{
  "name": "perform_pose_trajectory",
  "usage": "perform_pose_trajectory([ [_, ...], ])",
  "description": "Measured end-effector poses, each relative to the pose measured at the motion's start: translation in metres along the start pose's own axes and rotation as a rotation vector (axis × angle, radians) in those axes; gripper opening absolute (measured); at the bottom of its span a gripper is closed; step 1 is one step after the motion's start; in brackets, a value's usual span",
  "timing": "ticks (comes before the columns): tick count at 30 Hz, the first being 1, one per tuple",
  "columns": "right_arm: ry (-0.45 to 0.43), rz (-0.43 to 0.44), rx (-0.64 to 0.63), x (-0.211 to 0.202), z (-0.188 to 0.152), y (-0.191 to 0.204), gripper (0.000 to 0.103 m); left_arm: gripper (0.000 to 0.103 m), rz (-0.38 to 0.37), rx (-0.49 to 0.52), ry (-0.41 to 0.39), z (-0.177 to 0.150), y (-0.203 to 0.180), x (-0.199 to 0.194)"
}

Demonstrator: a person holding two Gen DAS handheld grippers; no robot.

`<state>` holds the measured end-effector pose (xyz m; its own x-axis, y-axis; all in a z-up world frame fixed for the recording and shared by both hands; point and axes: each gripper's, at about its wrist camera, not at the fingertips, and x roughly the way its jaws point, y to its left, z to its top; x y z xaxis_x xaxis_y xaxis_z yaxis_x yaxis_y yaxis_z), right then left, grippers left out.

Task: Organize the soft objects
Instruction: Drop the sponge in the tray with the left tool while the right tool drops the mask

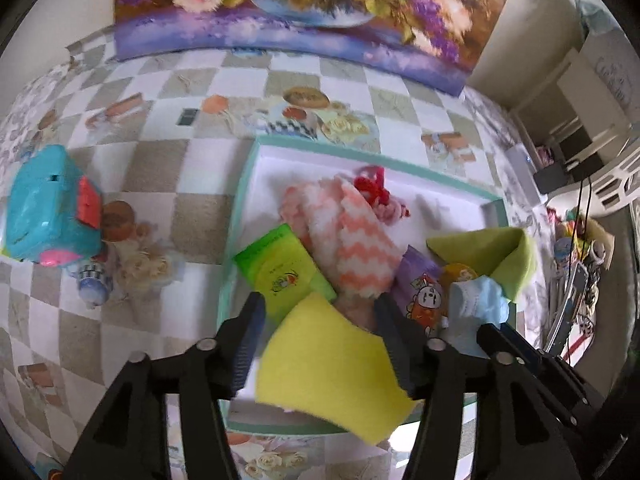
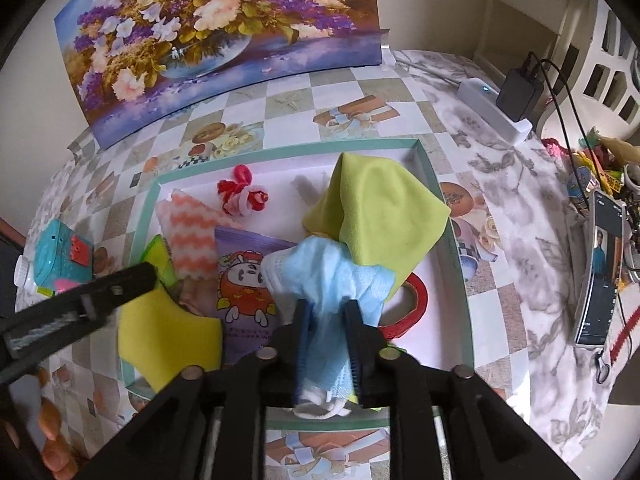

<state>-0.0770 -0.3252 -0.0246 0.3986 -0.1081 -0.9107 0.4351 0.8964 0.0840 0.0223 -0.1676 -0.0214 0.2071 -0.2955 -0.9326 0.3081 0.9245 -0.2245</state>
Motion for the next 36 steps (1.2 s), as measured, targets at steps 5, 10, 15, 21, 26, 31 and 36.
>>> perform_pose_trajectory([
  [5, -0.025, -0.030, -0.007, -0.009, -0.001, 0.003, 0.056, 0.075, 0.062, -0.018, -0.047, -0.007, 0.015, -0.014],
  [10, -0.039, -0.039, -0.012, -0.015, -0.008, 0.008, 0.073, 0.091, 0.184, -0.020, -0.073, -0.016, 0.031, -0.018],
  [15, -0.022, -0.070, -0.025, -0.013, -0.020, 0.014, 0.088, 0.095, 0.228, -0.057, -0.076, -0.027, 0.052, -0.021],
  [21, -0.030, -0.095, -0.051, -0.019, -0.035, 0.027, 0.098, 0.099, 0.273, -0.050, -0.100, -0.040, 0.064, -0.032],
  [26, -0.039, -0.099, -0.043, -0.027, -0.046, 0.034, 0.100, 0.099, 0.281, -0.043, -0.089, -0.054, 0.074, -0.040],
  [31, -0.035, -0.111, -0.042, -0.029, -0.054, 0.038, 0.100, 0.099, 0.303, -0.036, -0.118, -0.064, 0.079, -0.053],
  [36, -0.051, -0.140, -0.059, -0.032, -0.060, 0.045, 0.100, 0.099, 0.324, -0.045, -0.136, -0.073, 0.083, -0.062],
])
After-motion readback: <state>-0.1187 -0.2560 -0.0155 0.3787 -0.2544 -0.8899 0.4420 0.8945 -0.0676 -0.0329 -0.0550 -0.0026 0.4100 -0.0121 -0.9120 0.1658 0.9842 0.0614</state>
